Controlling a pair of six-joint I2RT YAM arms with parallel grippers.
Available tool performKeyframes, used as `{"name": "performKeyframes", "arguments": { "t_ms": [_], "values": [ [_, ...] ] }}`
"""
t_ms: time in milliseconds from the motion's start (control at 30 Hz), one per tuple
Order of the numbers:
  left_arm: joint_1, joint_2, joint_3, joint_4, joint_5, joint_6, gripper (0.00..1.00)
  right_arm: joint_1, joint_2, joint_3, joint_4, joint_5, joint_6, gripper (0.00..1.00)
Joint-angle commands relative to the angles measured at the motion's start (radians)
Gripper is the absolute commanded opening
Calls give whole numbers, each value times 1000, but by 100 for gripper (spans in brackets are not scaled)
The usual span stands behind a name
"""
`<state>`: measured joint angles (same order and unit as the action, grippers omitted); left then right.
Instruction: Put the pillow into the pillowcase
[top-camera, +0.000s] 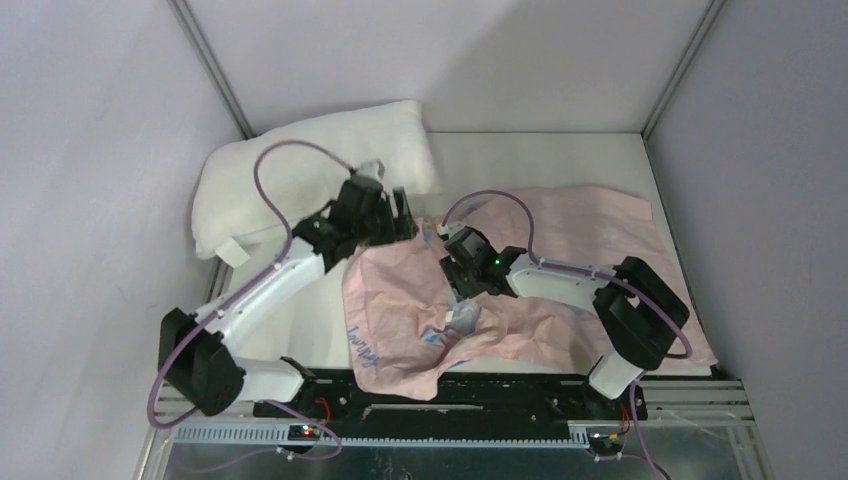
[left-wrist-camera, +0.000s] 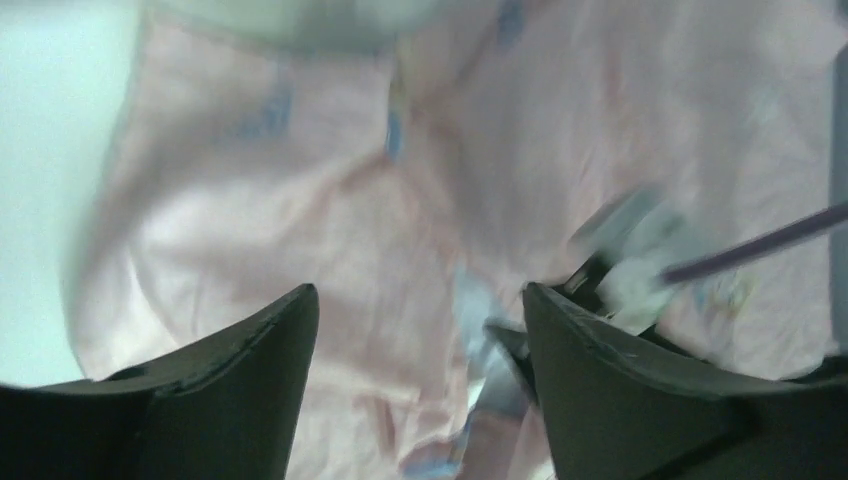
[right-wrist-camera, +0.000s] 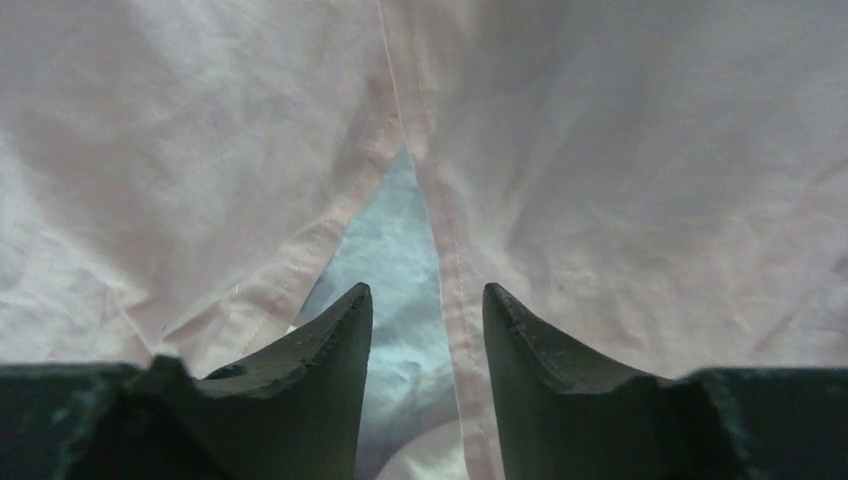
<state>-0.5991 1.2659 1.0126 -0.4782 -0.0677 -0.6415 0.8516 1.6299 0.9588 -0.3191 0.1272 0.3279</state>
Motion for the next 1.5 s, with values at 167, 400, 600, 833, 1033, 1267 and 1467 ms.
{"name": "performKeyframes", "arguments": {
  "t_ms": [167, 400, 600, 833, 1033, 1267, 1467],
  "values": [
    [106, 499, 781, -163, -251, 277, 100, -54, 54, 21, 60, -34, 51, 29],
    [145, 889, 1232, -221, -368, 448, 100, -113, 3, 21, 52, -110, 120, 11],
    [153, 1079, 1359, -288, -388, 487, 100, -115, -11, 21, 49, -101, 101, 10],
    [192, 1099, 1221, -260, -333, 429, 37, -88, -13, 30, 51, -72, 13, 42],
    [220, 1012, 1216, -288, -296, 425, 0, -61, 3, 40, 1, -35, -49, 63],
    [254, 818, 1149, -299, -248, 407, 0, -43, 60, 35, 11, -26, -57, 47],
    [260, 625, 979, -271, -213, 395, 0, -75, 65, 36, 33, -29, -16, 26]
  ]
}}
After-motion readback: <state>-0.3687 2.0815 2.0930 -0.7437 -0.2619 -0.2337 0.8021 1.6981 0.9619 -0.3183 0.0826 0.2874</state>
